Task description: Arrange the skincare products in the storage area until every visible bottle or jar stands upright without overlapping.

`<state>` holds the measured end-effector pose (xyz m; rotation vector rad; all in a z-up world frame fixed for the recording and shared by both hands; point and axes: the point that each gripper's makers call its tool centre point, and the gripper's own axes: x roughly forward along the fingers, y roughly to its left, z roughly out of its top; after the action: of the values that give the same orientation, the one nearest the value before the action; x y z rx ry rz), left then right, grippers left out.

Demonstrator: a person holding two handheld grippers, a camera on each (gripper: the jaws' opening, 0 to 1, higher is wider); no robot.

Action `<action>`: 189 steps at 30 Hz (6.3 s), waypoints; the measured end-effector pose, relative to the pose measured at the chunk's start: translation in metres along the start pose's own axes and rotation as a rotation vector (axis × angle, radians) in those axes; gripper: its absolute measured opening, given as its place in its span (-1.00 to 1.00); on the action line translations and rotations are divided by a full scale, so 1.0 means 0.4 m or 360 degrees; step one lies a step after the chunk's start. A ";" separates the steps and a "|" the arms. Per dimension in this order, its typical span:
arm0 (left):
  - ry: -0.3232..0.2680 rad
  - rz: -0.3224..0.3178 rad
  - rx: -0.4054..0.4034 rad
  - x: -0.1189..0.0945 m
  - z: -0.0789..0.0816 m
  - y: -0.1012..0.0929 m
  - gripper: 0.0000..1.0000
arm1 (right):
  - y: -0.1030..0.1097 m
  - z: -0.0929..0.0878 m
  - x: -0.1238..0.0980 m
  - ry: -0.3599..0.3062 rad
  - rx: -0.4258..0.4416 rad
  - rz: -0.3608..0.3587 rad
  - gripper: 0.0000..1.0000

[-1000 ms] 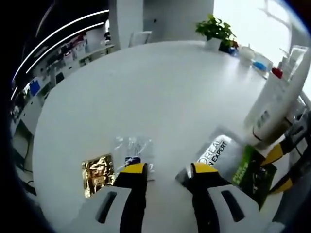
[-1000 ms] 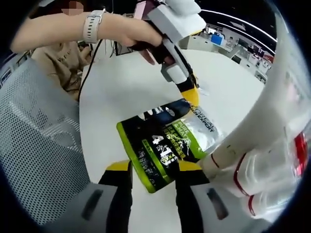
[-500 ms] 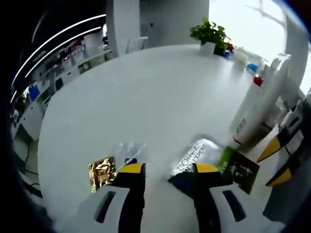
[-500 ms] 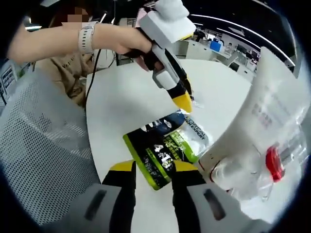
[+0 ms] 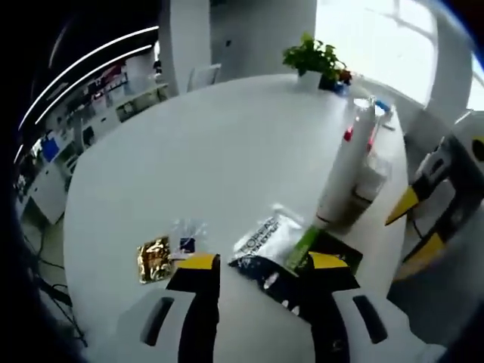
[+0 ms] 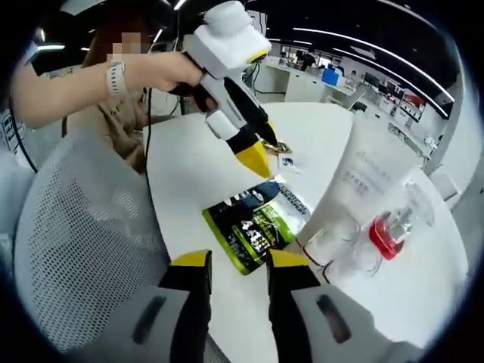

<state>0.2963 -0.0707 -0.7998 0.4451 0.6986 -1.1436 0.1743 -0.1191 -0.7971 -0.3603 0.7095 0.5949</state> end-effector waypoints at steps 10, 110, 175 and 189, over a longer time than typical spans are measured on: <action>-0.0007 -0.0016 0.0010 -0.066 0.005 -0.039 0.07 | -0.044 0.009 -0.106 -0.0074 0.0057 -0.0101 -0.26; 0.0235 0.0007 0.0025 -0.023 -0.097 0.187 0.58 | -0.169 -0.033 -0.129 -0.0149 0.0437 -0.0215 0.99; 0.0826 -0.0718 0.1360 0.198 -0.113 0.387 -0.27 | -0.187 -0.101 -0.116 -0.0063 0.0577 -0.0255 0.87; 0.0923 -0.0607 0.1197 0.161 -0.133 0.365 -0.29 | -0.187 -0.078 -0.125 -0.0107 0.0527 -0.0246 0.86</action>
<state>0.4331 -0.0262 -0.8866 1.3613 0.8565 -1.6554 0.1750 -0.2120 -0.7761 -0.0856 0.6948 0.3335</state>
